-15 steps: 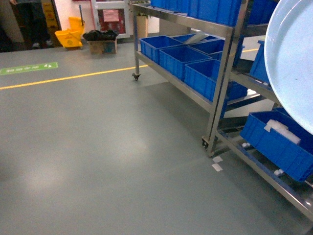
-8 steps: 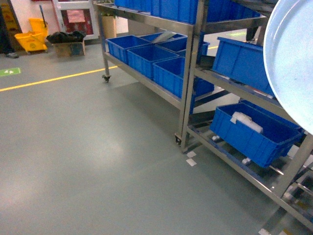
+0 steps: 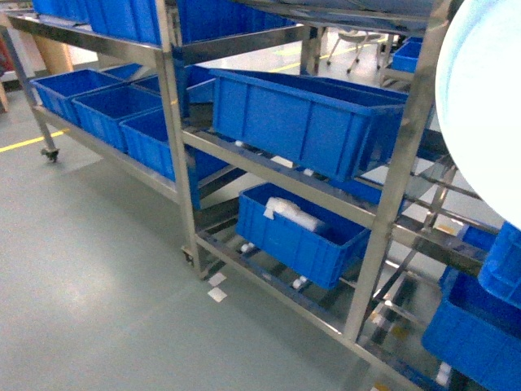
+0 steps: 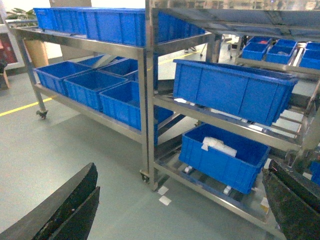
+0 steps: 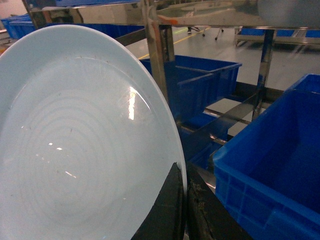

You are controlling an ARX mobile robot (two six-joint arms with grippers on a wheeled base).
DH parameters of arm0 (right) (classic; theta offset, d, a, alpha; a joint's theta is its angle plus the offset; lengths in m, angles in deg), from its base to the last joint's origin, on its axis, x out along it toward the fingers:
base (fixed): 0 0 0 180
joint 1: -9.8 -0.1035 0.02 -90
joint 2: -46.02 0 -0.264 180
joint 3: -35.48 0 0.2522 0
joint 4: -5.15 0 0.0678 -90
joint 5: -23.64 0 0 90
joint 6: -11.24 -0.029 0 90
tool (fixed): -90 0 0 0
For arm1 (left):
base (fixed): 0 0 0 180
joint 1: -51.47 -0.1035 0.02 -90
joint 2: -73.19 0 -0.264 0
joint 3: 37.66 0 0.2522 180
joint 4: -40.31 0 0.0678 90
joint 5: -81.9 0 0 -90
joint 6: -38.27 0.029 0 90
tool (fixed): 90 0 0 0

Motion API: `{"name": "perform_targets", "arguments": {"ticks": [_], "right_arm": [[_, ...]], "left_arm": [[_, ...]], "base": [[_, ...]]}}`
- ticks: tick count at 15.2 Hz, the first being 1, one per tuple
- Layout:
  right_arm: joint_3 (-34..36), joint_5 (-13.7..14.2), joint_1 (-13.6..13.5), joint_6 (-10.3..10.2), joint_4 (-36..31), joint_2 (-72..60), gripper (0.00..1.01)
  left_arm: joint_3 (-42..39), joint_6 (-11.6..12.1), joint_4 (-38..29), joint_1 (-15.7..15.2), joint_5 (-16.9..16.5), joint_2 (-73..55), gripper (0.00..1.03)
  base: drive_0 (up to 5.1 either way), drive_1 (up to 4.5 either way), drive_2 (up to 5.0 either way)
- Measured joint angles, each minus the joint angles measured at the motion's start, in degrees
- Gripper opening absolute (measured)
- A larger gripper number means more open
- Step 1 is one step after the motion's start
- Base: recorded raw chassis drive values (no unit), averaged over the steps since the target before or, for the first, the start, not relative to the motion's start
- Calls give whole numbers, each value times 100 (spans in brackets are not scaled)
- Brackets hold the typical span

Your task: Place blue tray on left shelf second layer neatly

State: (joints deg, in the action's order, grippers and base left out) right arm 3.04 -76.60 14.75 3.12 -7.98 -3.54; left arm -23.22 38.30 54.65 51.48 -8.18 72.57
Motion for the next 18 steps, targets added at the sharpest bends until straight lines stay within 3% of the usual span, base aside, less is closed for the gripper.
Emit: {"name": "perform_targets", "arguments": {"ticks": [18], "right_arm": [[0, -7, 0, 0, -20, 22, 2]], "left_arm": [[0, -2, -37, 0, 7, 0, 98]], "base": [[-147, -147, -147]]}}
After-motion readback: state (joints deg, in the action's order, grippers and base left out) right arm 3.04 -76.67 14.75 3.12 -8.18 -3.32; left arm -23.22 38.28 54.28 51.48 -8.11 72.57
